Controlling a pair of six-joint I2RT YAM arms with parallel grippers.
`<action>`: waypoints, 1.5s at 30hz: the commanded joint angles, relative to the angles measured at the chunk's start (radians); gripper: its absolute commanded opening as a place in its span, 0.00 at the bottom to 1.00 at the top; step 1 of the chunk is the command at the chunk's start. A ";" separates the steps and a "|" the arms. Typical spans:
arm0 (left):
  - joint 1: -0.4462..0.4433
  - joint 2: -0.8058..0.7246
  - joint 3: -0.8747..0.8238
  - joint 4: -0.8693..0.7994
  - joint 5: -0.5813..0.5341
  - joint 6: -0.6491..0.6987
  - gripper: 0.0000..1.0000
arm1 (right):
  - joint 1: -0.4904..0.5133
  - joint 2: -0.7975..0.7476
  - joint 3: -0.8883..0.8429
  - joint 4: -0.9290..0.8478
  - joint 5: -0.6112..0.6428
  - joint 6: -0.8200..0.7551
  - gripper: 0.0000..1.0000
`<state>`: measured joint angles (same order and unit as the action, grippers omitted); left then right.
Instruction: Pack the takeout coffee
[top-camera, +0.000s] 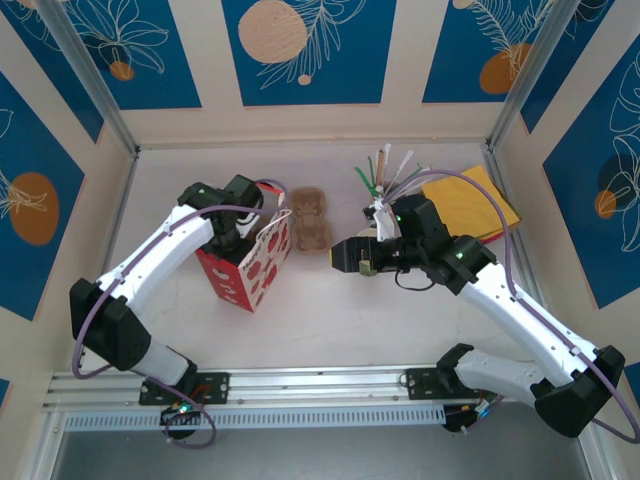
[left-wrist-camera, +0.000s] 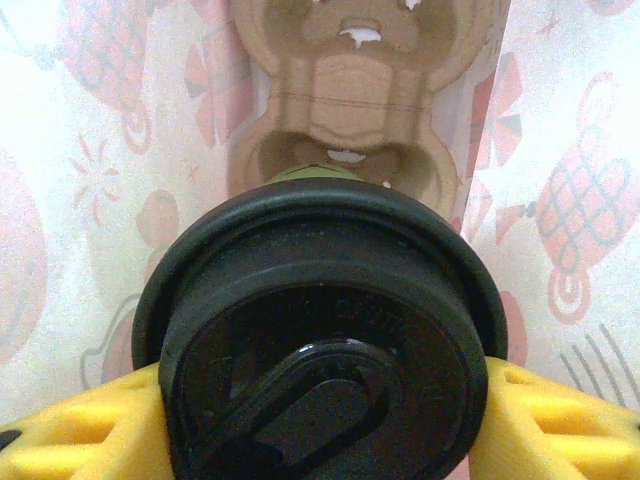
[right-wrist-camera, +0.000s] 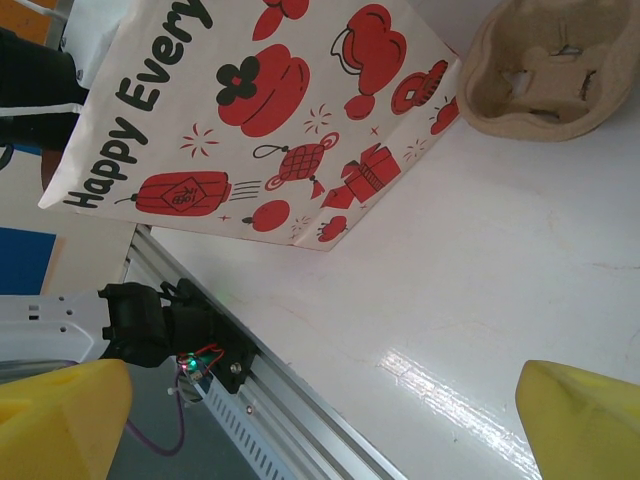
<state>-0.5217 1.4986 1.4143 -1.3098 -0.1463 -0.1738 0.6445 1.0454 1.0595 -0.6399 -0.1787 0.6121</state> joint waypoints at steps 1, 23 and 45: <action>0.014 -0.024 0.006 0.003 0.020 0.014 0.59 | 0.006 0.001 0.031 -0.015 0.012 0.008 0.99; 0.014 -0.027 0.004 0.006 0.027 0.015 0.59 | 0.007 -0.005 0.023 -0.020 0.014 0.018 0.99; 0.014 -0.040 -0.006 0.012 0.056 0.016 0.59 | 0.009 -0.005 0.019 -0.015 0.014 0.020 0.99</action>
<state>-0.5217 1.4845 1.4143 -1.2957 -0.1078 -0.1738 0.6479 1.0454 1.0595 -0.6434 -0.1638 0.6231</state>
